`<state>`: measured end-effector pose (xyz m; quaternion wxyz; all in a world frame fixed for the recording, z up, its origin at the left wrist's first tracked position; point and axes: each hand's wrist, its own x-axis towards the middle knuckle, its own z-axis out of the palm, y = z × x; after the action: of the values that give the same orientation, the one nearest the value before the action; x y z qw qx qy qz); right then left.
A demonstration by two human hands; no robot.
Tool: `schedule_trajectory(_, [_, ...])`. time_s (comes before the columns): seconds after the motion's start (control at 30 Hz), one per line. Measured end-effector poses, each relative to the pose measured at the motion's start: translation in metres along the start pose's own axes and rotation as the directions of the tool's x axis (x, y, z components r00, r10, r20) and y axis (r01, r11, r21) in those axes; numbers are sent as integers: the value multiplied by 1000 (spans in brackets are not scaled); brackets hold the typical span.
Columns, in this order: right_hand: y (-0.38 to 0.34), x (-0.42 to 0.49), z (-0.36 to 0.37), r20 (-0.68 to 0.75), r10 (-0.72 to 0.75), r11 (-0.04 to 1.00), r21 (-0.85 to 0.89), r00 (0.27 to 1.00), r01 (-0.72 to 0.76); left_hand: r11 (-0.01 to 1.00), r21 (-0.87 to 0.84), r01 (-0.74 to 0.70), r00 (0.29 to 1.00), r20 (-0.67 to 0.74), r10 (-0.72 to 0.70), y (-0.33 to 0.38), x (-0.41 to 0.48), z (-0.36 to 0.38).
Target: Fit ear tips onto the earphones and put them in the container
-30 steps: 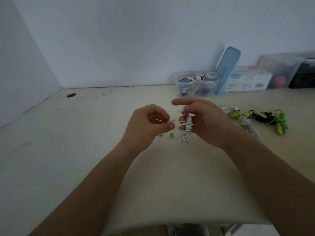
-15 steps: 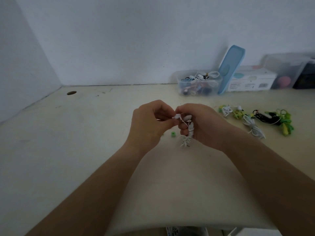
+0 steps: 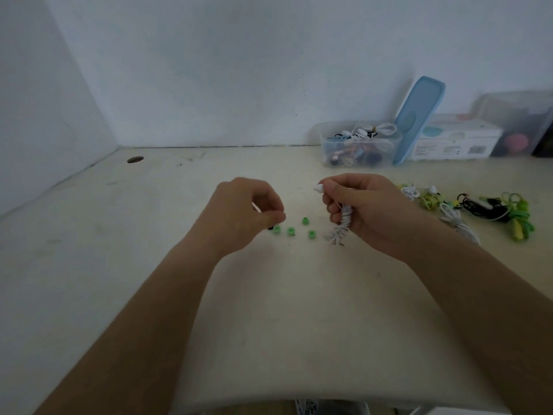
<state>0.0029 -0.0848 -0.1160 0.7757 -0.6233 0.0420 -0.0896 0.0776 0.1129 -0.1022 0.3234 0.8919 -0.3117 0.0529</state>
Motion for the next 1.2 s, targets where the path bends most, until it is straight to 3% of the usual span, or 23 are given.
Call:
schedule_trajectory(0.17, [1, 0, 2, -1, 10, 1000, 5, 1000, -10, 984, 164, 64, 972, 214, -99, -5, -6, -2])
schedule_trajectory(0.37, [0, -2, 3, 15, 16, 1000, 9, 1000, -16, 982, 171, 86, 971, 206, -121, -6, -5, 3])
schedule_trajectory(0.5, [1, -3, 3, 18, 15, 1000, 9, 1000, -15, 996, 63, 69, 992, 106, -75, -1, -6, 4])
schedule_trajectory(0.73, [1, -6, 6, 92, 7, 1000, -21, 996, -5, 936, -351, -7, 986, -160, -53, 13, -8, 12])
schedule_trajectory(1.2, [4, -5, 7, 41, -117, 986, -118, 992, 122, 859, -496, -123, 979, -204, 23, 20, -7, 19])
